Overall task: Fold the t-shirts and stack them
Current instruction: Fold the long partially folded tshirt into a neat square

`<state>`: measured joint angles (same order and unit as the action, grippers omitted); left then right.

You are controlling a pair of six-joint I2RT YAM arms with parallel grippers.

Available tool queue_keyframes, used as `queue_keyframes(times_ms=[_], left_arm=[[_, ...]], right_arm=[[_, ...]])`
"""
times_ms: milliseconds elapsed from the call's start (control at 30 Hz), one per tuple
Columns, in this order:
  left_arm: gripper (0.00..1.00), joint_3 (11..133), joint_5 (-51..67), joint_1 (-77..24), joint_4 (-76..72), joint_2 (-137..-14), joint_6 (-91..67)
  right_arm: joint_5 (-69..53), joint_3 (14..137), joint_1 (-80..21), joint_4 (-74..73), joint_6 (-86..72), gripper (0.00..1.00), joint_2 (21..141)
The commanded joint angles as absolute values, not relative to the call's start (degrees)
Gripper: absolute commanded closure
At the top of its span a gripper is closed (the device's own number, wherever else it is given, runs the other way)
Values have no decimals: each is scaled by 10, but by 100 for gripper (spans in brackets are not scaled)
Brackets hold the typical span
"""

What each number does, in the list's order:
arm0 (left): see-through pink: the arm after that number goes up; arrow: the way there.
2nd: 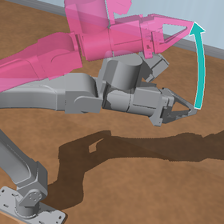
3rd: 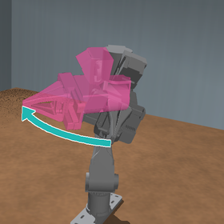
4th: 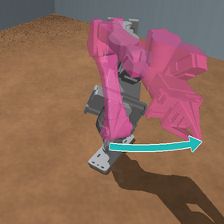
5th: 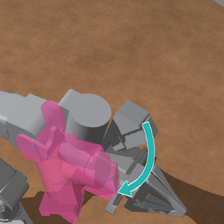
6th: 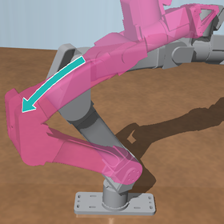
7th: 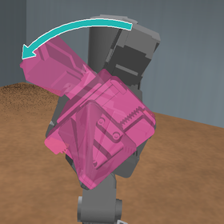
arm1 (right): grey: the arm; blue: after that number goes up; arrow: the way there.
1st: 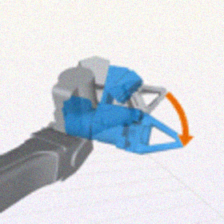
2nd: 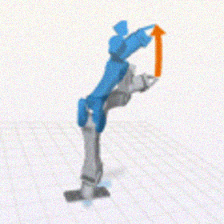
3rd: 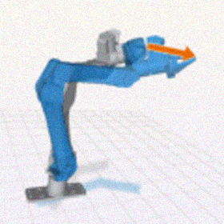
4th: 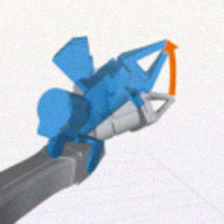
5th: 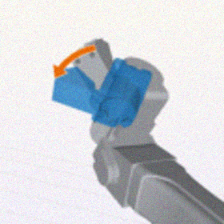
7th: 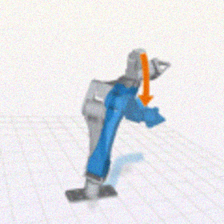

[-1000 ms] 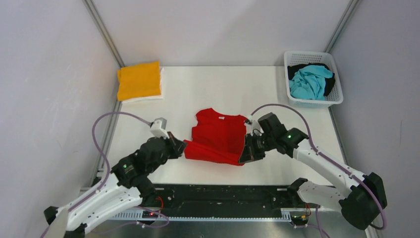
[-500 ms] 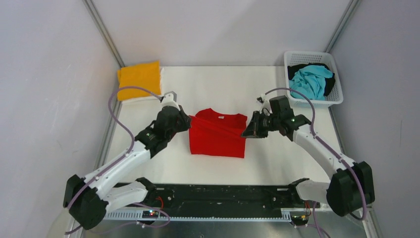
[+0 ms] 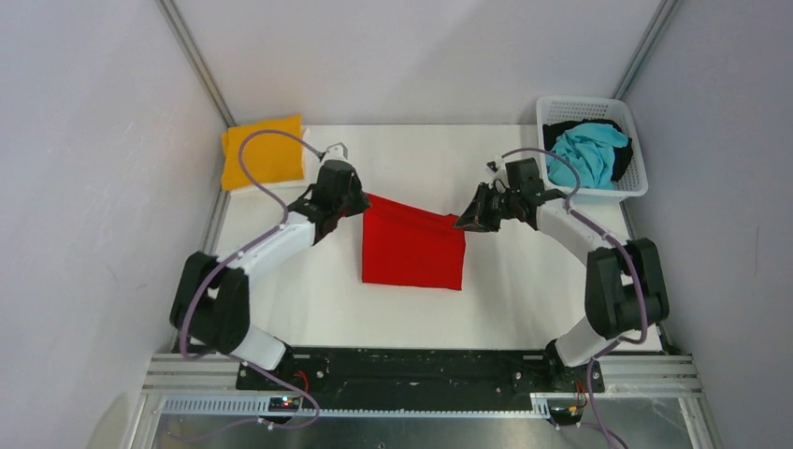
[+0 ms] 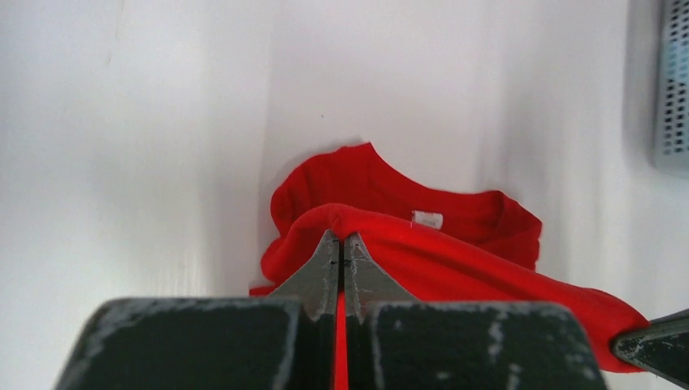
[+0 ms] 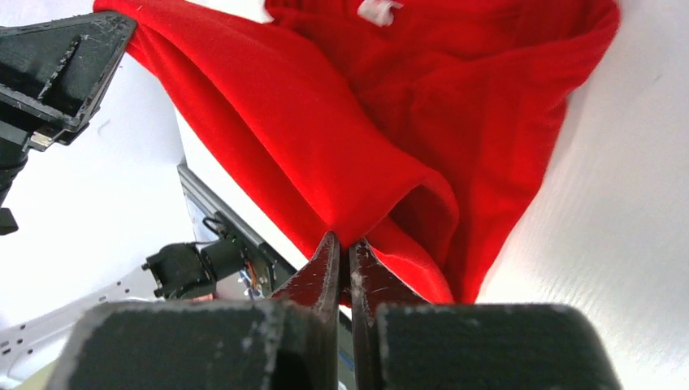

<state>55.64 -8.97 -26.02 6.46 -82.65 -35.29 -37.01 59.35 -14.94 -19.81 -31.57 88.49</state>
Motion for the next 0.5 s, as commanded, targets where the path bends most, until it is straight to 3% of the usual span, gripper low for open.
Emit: queue_keyframes(times_ms=[0,167,233,267,300,333,367,400,467], left_arm=[[100,619,-114,-241,42,-896,-320],[100,672,-112,-233,45,-987,-321],[98,691,-115,-231,53,-1009,-321],[84,696,-115,-231,57,-1015,-320],[75,706,-116,-229,59,-1023,-319],[49,711,-115,-226,60,-1025,-318],[34,723,-113,-226,61,-1028,-316],[9,729,-112,-225,67,-1028,-313],[2,742,-107,-226,69,-1022,-311]], right_arm=[[-370,623,-130,-154,-326,100,940],[-363,649,-114,-123,-328,97,1012],[-356,668,-107,-119,-332,85,1042],[-350,680,-103,-118,-334,65,1055],[-349,688,-102,-120,-335,55,1060],[-342,703,-99,-123,-334,44,1066],[-336,710,-98,-133,-333,39,1066],[-319,723,-96,-140,-328,30,1061],[-278,732,-96,-163,-325,14,1043]])
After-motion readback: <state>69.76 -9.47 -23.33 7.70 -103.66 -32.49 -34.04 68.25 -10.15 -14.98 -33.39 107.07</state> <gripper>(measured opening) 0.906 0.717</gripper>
